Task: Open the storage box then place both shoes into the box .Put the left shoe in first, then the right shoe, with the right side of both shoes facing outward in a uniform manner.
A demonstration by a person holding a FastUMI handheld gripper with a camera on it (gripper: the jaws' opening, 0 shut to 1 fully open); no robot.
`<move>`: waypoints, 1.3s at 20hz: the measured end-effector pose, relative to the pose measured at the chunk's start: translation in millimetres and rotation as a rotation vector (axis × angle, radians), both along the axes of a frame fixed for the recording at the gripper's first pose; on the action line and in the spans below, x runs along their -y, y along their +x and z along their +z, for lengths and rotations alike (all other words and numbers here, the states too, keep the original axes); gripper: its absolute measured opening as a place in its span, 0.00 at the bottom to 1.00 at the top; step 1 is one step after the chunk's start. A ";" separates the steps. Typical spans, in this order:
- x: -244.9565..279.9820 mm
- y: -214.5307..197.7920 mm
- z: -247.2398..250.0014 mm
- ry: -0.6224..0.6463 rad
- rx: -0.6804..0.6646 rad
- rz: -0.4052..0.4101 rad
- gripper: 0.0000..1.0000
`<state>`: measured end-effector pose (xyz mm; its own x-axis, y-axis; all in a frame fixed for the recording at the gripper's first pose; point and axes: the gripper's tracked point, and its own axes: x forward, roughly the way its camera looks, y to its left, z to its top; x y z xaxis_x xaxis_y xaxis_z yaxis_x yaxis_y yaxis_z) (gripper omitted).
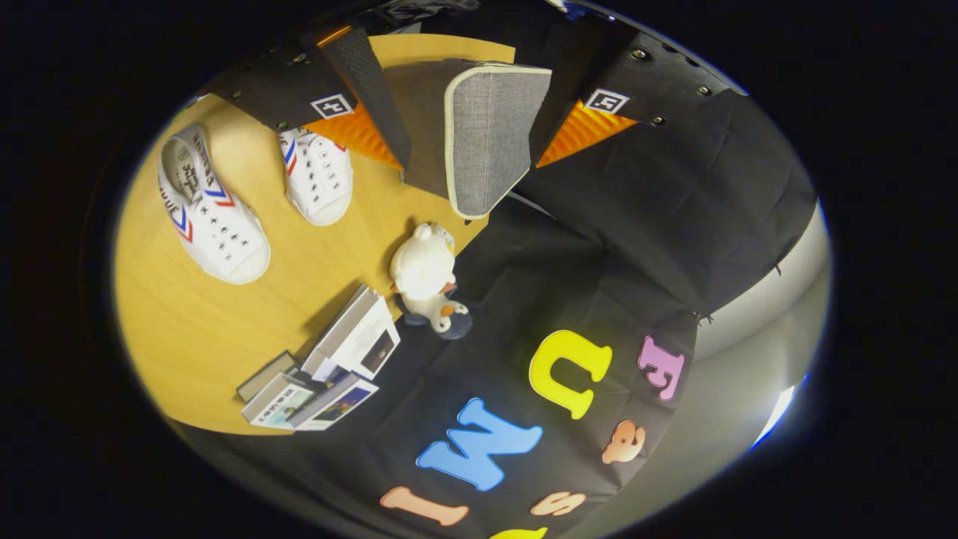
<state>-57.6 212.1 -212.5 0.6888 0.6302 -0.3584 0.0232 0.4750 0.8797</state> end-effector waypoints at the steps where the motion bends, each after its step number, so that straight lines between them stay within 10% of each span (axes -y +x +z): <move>1: -5.7 -5.2 -4.6 0.038 -0.034 0.007 0.96; 18: -91.2 -37.0 -46.5 0.317 -0.317 0.160 0.88; 21: -90.7 -33.2 -51.5 0.308 -0.332 0.148 0.40; 25: -98.5 -30.7 -44.8 0.322 -0.297 0.174 0.40; 26: -81.0 -28.7 -46.2 0.293 -0.306 0.118 0.20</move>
<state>-86.3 293.1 -258.7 0.4962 0.8034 -0.3290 0.2641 0.2213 0.9388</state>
